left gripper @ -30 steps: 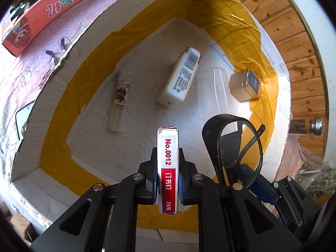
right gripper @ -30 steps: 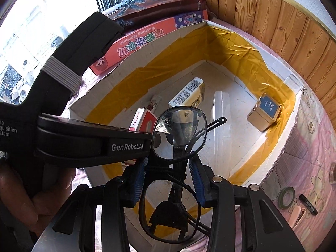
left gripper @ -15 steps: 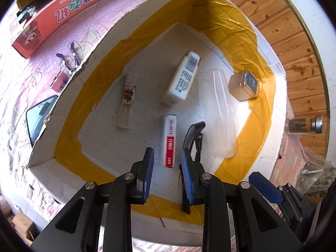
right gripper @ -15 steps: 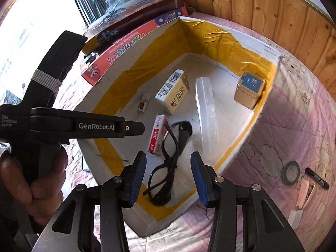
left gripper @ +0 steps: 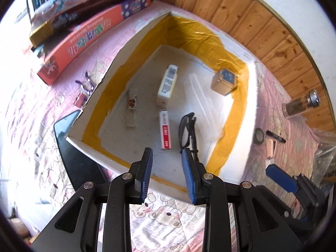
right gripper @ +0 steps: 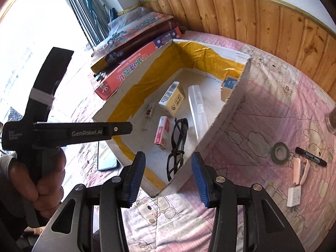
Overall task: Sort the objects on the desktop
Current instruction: 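Withdraw both tools from the cardboard box toward the stapler and charger, then grasp pink stapler with left tool while right tool grasps white charger plug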
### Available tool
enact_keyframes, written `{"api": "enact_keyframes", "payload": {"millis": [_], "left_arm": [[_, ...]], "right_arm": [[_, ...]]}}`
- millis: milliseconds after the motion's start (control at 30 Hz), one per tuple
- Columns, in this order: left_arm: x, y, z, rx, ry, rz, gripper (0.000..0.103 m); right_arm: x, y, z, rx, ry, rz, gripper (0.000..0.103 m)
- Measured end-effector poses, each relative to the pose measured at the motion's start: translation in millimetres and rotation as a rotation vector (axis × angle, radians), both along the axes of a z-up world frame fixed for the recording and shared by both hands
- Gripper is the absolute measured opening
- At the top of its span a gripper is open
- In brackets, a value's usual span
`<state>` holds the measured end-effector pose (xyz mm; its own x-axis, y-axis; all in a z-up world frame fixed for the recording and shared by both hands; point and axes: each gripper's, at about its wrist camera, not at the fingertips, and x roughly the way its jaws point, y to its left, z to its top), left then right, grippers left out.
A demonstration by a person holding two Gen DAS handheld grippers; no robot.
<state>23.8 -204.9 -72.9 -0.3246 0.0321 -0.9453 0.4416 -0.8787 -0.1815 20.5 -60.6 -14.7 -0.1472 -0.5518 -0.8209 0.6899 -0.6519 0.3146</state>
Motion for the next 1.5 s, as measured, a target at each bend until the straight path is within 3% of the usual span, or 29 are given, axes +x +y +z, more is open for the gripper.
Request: {"api": "enact_keyframes", "payload": {"millis": [200,400,867,1033,1200,1500], "left_arm": [[10,33,27,-0.002,0.072,-0.083,0.035],[5,82,35,0.030,0.076,-0.205,0.035],[-66,201,3,0.141,-0.020,-0.431,0.037],[-100,240,-18,0.179,-0.058,-0.483,0.038],[-135,265,-46,0.130,-0.100,-0.474,0.038],[-177,291,-85,0.113,-0.173,-0.502,0.038]], "right_arm": [[7,40,7,-0.055,0.028,-0.084,0.047],[9,87,-2,-0.092,0.016,-0.207,0.047],[-12,215,-53,-0.041,-0.045,-0.547,0.047],[-21,231,-68,-0.018,-0.051,-0.573,0.047],[-34,237,-81,-0.005,-0.034,-0.557,0.047],[-62,235,-107,-0.008,-0.038,-0.500,0.047]]}}
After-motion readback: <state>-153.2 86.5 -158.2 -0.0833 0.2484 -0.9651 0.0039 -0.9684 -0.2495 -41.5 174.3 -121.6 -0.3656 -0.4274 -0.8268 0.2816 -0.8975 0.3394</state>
